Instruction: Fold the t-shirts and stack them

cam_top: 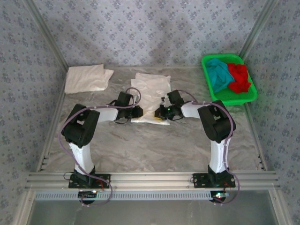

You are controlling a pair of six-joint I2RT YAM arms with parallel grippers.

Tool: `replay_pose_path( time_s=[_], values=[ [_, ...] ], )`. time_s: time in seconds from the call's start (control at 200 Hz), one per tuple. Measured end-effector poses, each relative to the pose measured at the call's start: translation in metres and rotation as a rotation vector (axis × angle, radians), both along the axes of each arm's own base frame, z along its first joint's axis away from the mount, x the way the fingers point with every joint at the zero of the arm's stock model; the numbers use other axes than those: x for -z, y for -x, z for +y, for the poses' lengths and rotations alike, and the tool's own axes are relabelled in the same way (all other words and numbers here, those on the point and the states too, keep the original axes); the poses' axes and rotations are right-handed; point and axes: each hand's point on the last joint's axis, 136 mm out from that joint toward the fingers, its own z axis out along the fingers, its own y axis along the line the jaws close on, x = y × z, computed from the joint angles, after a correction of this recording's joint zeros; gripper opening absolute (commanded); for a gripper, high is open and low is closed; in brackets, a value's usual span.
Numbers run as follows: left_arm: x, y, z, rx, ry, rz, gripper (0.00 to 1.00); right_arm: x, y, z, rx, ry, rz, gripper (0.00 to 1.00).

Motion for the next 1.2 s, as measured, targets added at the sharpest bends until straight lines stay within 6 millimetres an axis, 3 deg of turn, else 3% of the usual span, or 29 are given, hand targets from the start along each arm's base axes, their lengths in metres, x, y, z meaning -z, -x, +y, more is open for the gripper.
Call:
replay_pose_path(
  time_s=[0.125, 0.3, 0.4, 0.505, 0.65, 0.71, 0.849, 0.984, 1.119, 1.199],
  values=[
    [-0.012, -0.009, -0.001, 0.001, -0.034, -0.008, 0.2, -0.013, -0.017, -0.009, 0.023, 0.004, -0.008, 0.0],
    [-0.052, -0.048, -0.008, 0.014, -0.027, -0.106, 0.2, -0.064, -0.08, -0.026, 0.084, -0.03, -0.136, 0.0],
    [-0.062, -0.074, -0.014, 0.023, -0.028, -0.157, 0.19, -0.077, -0.108, -0.035, 0.106, -0.035, -0.182, 0.0],
    [-0.045, -0.091, -0.015, 0.028, -0.046, -0.148, 0.19, -0.066, -0.122, -0.041, 0.116, -0.025, -0.175, 0.0],
    [0.0, -0.088, -0.006, 0.029, -0.09, -0.065, 0.19, -0.037, -0.124, -0.047, 0.122, 0.003, -0.11, 0.0],
    [-0.004, -0.093, -0.003, 0.023, -0.084, -0.075, 0.21, -0.032, -0.127, -0.048, 0.125, 0.008, -0.098, 0.0],
    [-0.02, -0.118, 0.013, -0.024, -0.097, -0.11, 0.24, -0.048, -0.146, -0.052, 0.138, 0.008, -0.136, 0.0],
    [-0.055, -0.159, 0.022, -0.065, -0.098, -0.197, 0.24, -0.073, -0.177, -0.051, 0.151, -0.017, -0.217, 0.0],
    [-0.098, -0.195, 0.018, -0.082, -0.087, -0.295, 0.22, -0.083, -0.192, -0.054, 0.164, -0.024, -0.249, 0.0],
    [-0.11, -0.198, 0.016, -0.079, -0.082, -0.316, 0.22, -0.085, -0.193, -0.056, 0.167, -0.024, -0.245, 0.0]
  ],
)
